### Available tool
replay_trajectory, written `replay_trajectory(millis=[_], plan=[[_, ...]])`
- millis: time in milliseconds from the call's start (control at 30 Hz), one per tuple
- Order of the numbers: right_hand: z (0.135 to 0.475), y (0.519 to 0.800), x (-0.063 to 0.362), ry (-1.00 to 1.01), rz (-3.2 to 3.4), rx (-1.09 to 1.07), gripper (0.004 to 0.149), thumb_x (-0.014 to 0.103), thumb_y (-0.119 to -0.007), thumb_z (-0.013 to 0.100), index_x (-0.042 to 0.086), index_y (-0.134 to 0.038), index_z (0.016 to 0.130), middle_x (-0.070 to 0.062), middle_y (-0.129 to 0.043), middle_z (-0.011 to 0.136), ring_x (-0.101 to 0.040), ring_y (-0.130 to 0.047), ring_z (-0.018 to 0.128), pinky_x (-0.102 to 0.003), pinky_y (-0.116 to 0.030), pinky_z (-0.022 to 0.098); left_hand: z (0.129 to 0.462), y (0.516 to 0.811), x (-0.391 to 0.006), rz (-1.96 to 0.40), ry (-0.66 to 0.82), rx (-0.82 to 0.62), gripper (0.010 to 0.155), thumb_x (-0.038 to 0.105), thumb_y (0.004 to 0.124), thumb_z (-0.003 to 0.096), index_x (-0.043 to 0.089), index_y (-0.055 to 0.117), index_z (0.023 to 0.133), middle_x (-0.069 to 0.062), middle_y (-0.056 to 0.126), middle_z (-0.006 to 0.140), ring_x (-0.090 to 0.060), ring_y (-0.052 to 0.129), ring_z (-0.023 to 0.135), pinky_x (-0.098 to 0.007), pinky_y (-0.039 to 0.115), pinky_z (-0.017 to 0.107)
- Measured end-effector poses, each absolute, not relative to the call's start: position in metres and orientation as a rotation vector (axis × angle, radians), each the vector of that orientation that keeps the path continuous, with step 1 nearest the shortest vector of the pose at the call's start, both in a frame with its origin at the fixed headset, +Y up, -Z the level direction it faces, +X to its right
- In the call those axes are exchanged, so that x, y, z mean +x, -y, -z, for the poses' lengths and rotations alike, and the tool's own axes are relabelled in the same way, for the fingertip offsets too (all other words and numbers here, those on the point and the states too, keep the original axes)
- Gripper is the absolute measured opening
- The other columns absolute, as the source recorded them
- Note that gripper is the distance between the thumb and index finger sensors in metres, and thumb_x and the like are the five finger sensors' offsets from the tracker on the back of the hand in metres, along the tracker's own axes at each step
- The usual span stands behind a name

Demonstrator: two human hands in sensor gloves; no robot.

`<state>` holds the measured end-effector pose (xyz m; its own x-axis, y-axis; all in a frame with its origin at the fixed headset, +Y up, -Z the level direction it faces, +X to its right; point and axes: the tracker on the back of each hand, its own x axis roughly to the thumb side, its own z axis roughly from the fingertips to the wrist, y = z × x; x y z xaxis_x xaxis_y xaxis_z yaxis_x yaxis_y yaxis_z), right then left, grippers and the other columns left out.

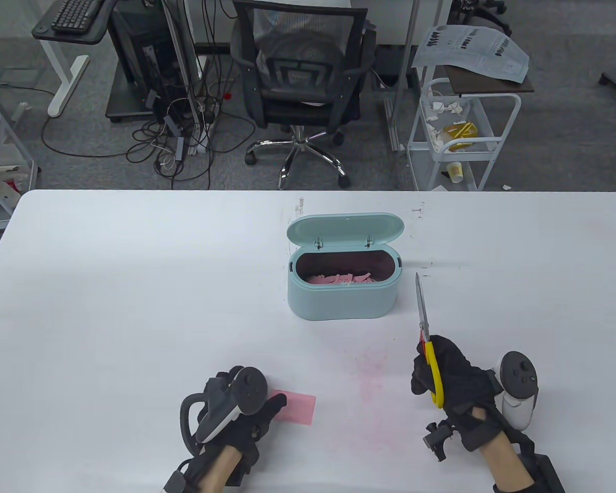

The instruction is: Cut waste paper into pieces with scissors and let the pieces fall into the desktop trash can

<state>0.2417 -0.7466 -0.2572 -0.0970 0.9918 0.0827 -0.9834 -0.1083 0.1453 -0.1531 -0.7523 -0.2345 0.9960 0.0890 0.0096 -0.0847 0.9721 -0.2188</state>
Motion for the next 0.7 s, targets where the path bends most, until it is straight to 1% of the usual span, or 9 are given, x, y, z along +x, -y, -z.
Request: replay_trajectory(millis=[67,133,200,233,367,433,533,567,700], plan=[[0.257,0.747,0.242,-0.061,-1.662,0.178,0.072,0.050,-0.086,0.033,0.021,-0.055,0.091,0.008,-0.087,0.065,-0.014,-0.103,0.035,-0.056,-0.078,0.053,0.234,0.754,-0.148,-0.044,0.003,-0.216,0.070,0.063,0.088,0.0384,0.023,0.077,0.095,-0.012,0.082,0.095,-0.039,0.082,0.085,-0.062,0.060,0.071],[0.257,0.746,0.242,-0.062,-1.657,0.177,0.072,0.050,-0.085,0.033,0.021,-0.055,0.091,0.008,-0.087,0.065,-0.014,-0.103,0.035,-0.056,-0.078,0.053,0.234,0.753,-0.146,-0.072,-0.010,-0.211,0.058,0.056,0.091,0.0390,0.024,0.084,0.088,-0.011,0.087,0.089,-0.037,0.084,0.081,-0.062,0.061,0.070],[0.257,0.746,0.242,-0.061,-1.655,0.170,0.072,0.051,-0.085,0.033,0.020,-0.055,0.091,0.008,-0.087,0.065,-0.014,-0.103,0.035,-0.056,-0.078,0.053,0.235,0.755,-0.147,-0.169,-0.064,-0.238,0.045,0.045,0.093,0.0411,0.026,0.088,0.081,-0.010,0.087,0.086,-0.037,0.082,0.080,-0.065,0.054,0.072],[0.257,0.747,0.242,-0.064,-1.654,0.166,0.072,0.050,-0.085,0.033,0.020,-0.055,0.091,0.008,-0.087,0.065,-0.014,-0.103,0.035,-0.056,-0.078,0.053,0.235,0.755,-0.150,-0.196,-0.100,-0.224,0.039,0.042,0.093,0.0414,0.028,0.090,0.077,-0.009,0.088,0.085,-0.036,0.082,0.079,-0.065,0.052,0.073],[0.256,0.747,0.243,-0.070,-1.658,0.160,0.071,0.050,-0.085,0.033,0.020,-0.055,0.091,0.008,-0.087,0.065,-0.014,-0.103,0.035,-0.056,-0.078,0.053,0.233,0.755,-0.165,-0.361,-0.103,-0.192,0.037,0.041,0.091,0.0422,0.029,0.090,0.077,-0.008,0.091,0.085,-0.034,0.083,0.078,-0.063,0.055,0.074],[0.257,0.747,0.243,-0.073,-1.661,0.157,0.071,0.050,-0.085,0.033,0.020,-0.055,0.091,0.008,-0.087,0.065,-0.014,-0.103,0.035,-0.056,-0.078,0.053,0.233,0.752,-0.172,-0.446,-0.061,-0.144,0.037,0.039,0.089,0.0422,0.029,0.089,0.077,-0.006,0.100,0.078,-0.030,0.095,0.068,-0.057,0.067,0.070],[0.258,0.749,0.242,-0.082,-1.661,0.149,0.071,0.050,-0.085,0.033,0.020,-0.056,0.090,0.008,-0.087,0.065,-0.014,-0.103,0.035,-0.056,-0.078,0.053,0.235,0.747,-0.178,-0.603,-0.022,-0.068,0.038,0.039,0.088,0.0413,0.028,0.088,0.077,-0.001,0.110,0.062,-0.019,0.112,0.047,-0.047,0.088,0.056],[0.258,0.750,0.242,-0.083,-1.661,0.145,0.071,0.051,-0.085,0.033,0.020,-0.056,0.090,0.008,-0.087,0.065,-0.014,-0.103,0.035,-0.056,-0.078,0.052,0.237,0.744,-0.177,-0.662,0.020,-0.038,0.038,0.038,0.089,0.0411,0.026,0.088,0.077,-0.001,0.111,0.059,-0.017,0.113,0.042,-0.045,0.090,0.053],[0.259,0.752,0.242,-0.086,-1.660,0.129,0.071,0.051,-0.085,0.033,0.020,-0.057,0.090,0.008,-0.088,0.064,-0.014,-0.103,0.034,-0.056,-0.078,0.052,0.244,0.723,-0.169,-0.789,0.091,0.109,0.038,0.037,0.090,0.0410,0.025,0.089,0.077,-0.002,0.110,0.056,-0.018,0.112,0.040,-0.047,0.089,0.053]])
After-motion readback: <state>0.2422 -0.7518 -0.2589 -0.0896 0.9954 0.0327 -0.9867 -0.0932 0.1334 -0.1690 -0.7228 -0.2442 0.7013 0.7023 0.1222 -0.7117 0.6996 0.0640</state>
